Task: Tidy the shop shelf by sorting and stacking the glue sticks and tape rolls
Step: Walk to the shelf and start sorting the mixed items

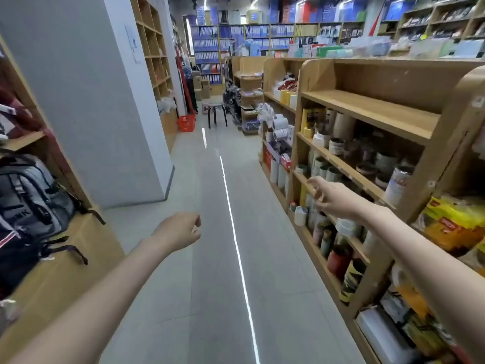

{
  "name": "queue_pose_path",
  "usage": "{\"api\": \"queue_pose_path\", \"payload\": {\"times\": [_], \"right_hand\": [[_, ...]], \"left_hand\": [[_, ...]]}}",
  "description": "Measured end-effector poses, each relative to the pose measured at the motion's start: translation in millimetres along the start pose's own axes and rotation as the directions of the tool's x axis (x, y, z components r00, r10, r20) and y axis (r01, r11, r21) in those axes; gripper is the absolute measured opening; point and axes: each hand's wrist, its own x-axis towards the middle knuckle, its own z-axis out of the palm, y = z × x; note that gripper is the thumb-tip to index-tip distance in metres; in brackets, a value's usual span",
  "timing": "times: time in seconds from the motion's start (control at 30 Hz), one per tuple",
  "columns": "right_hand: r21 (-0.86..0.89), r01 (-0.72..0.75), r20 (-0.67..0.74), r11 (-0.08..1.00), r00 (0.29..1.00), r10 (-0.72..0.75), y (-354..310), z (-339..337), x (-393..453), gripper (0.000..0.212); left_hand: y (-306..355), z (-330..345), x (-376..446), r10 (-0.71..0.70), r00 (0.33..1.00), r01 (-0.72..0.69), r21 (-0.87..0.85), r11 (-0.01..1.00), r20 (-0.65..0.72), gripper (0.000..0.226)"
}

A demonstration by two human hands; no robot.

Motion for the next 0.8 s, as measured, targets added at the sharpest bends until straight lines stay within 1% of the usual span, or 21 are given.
{"api": "queue_pose_path", "payload": {"times": [0.03, 0.1, 0.13, 0.2, 0.27, 0.33, 0.4, 0.47, 0.57, 0.7, 0.8], "right_hand": [[0.063, -0.02, -0.012, 0.998, 1.0, 0.021, 7, 6, 31, 0.053], [0.159, -0.084, -0.023, 0.984, 0.996, 0.089, 19, 15, 101, 0.05], [0.191, -0.121, 0.014, 0.974, 0.993, 0.121, 20, 19, 136, 0.048], [0.313, -0.185, 0.08, 0.932, 0.982, 0.169, 21, 29, 210, 0.043], [0.451, -0.214, 0.166, 0.866, 0.974, 0.154, 15, 39, 274, 0.038], [0.584, -0.242, 0.247, 0.775, 0.962, 0.114, 8, 47, 337, 0.034], [0.656, -0.26, 0.283, 0.709, 0.955, 0.089, 4, 57, 388, 0.034], [0.659, -0.257, 0.279, 0.706, 0.956, 0.088, 3, 68, 449, 0.035], [0.593, -0.207, 0.22, 0.778, 0.971, 0.091, 3, 77, 547, 0.039], [0.428, -0.137, 0.108, 0.894, 0.989, 0.1, 1, 58, 676, 0.043], [0.403, -0.133, 0.066, 0.905, 0.991, 0.116, 5, 37, 766, 0.043]], "left_hand": [[1, 7, 26, -0.012, 0.999, 0.012, 0.0, 1.0, 0.05, 0.029], [-3, 17, 88, -0.014, 0.995, 0.021, -0.068, 0.997, 0.103, 0.028], [-5, 16, 118, -0.014, 0.992, 0.027, -0.104, 0.994, 0.122, 0.027], [-11, 8, 173, -0.011, 0.992, 0.035, -0.189, 0.981, 0.128, 0.025], [-26, -3, 219, -0.026, 0.99, 0.065, -0.29, 0.955, 0.139, 0.02], [-50, -8, 270, -0.05, 0.985, 0.109, -0.374, 0.921, 0.164, 0.011], [-75, -8, 314, -0.08, 0.98, 0.149, -0.414, 0.898, 0.18, 0.008], [-101, -7, 368, -0.093, 0.979, 0.157, -0.382, 0.911, 0.18, 0.012], [-141, -13, 459, -0.099, 0.988, 0.133, -0.319, 0.939, 0.122, 0.019], [-192, -44, 597, -0.12, 0.988, 0.146, -0.355, 0.924, 0.095, 0.016], [-218, -61, 698, -0.104, 0.989, 0.135, -0.374, 0.918, 0.102, 0.019]]}}
